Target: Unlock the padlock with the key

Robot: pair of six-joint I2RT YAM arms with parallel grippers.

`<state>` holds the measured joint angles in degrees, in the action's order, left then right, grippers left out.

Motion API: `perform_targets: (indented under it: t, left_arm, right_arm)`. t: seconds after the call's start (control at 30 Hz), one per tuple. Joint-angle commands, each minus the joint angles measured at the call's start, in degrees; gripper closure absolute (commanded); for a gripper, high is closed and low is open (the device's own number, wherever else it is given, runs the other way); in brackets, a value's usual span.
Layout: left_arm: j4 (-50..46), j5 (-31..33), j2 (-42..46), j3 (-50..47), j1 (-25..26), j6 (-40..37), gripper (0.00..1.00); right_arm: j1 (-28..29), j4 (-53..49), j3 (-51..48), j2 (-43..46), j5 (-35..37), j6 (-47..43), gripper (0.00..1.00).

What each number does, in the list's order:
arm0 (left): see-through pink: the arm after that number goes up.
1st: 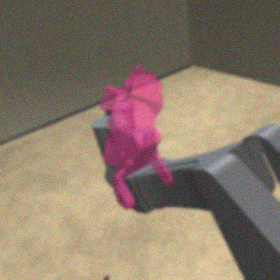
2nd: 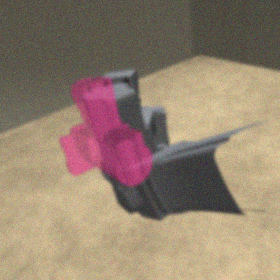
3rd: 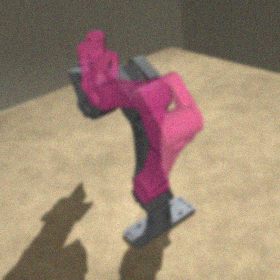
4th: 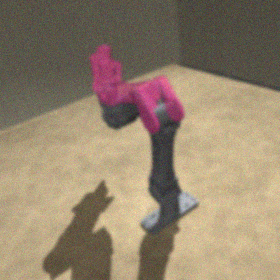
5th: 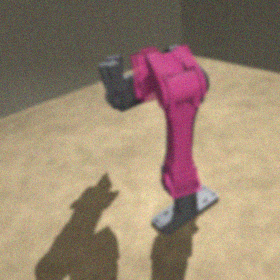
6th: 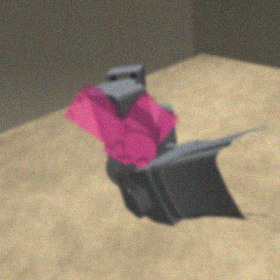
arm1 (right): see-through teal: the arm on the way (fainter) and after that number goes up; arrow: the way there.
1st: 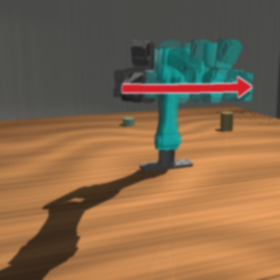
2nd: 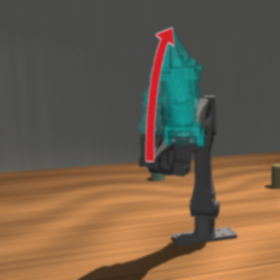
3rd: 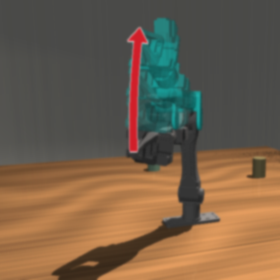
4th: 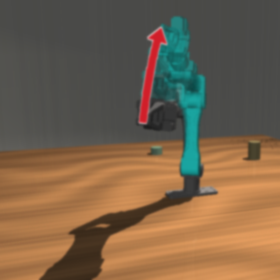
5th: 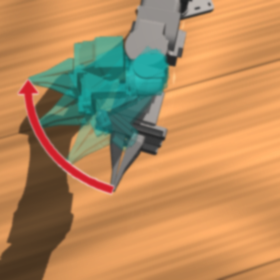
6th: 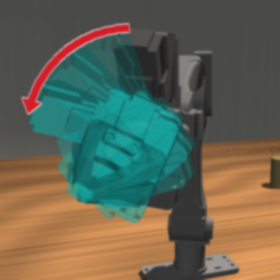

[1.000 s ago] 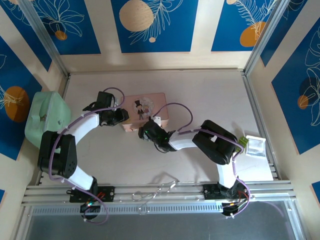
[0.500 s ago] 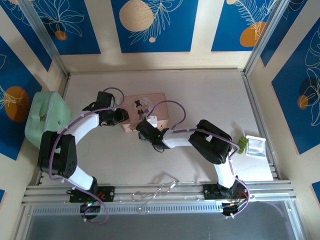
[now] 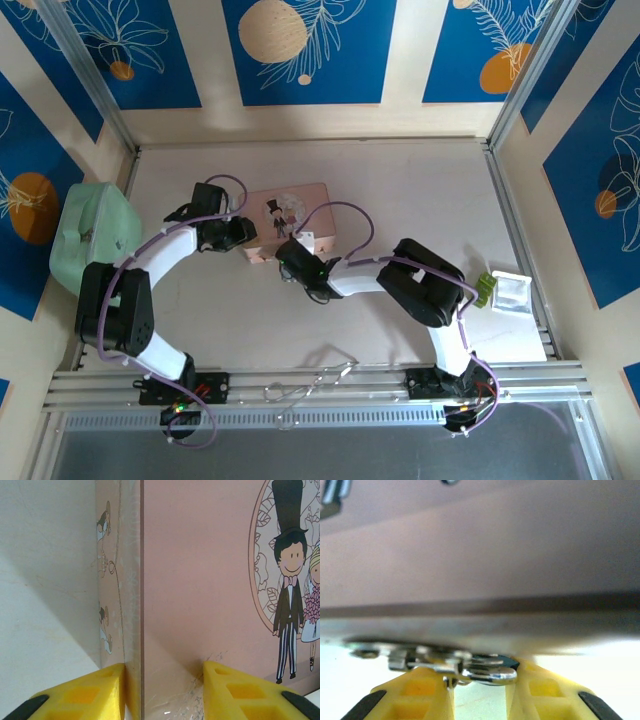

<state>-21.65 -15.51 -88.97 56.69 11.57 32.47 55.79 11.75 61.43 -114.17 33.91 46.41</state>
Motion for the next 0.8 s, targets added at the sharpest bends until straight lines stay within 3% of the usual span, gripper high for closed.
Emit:
perform_targets:
  t: [0.0, 0.27, 0.43, 0.7, 0.77]
  left_arm:
    - [-4.98, 0.92, 0.46, -0.96, -1.15, -1.74, 0.6]
    - [-4.98, 0.92, 0.55, -1.14, -1.48, -1.64, 0.6]
    - [-5.05, 1.05, 0.57, -1.14, -1.61, -1.69, 0.6]
    - [-4.89, 1.16, 1.2, -1.75, -1.88, -1.75, 0.6]
    - [-4.98, 0.88, 1.3, -1.75, -1.97, -1.77, 0.6]
  right_arm:
    - [-0.55, -0.51, -1.99, 1.31, -0.19, -0.77, 0.84]
    - [-2.63, 8.43, -12.01, 7.33, -0.61, 5.71, 0.88]
    - [-4.93, 18.14, -18.0, 9.37, -5.97, 8.98, 0.9]
    - [-5.61, 22.31, -18.56, 9.07, -10.71, 9.31, 0.93]
    - [-5.84, 23.59, -18.78, 8.62, -11.82, 9.01, 0.89]
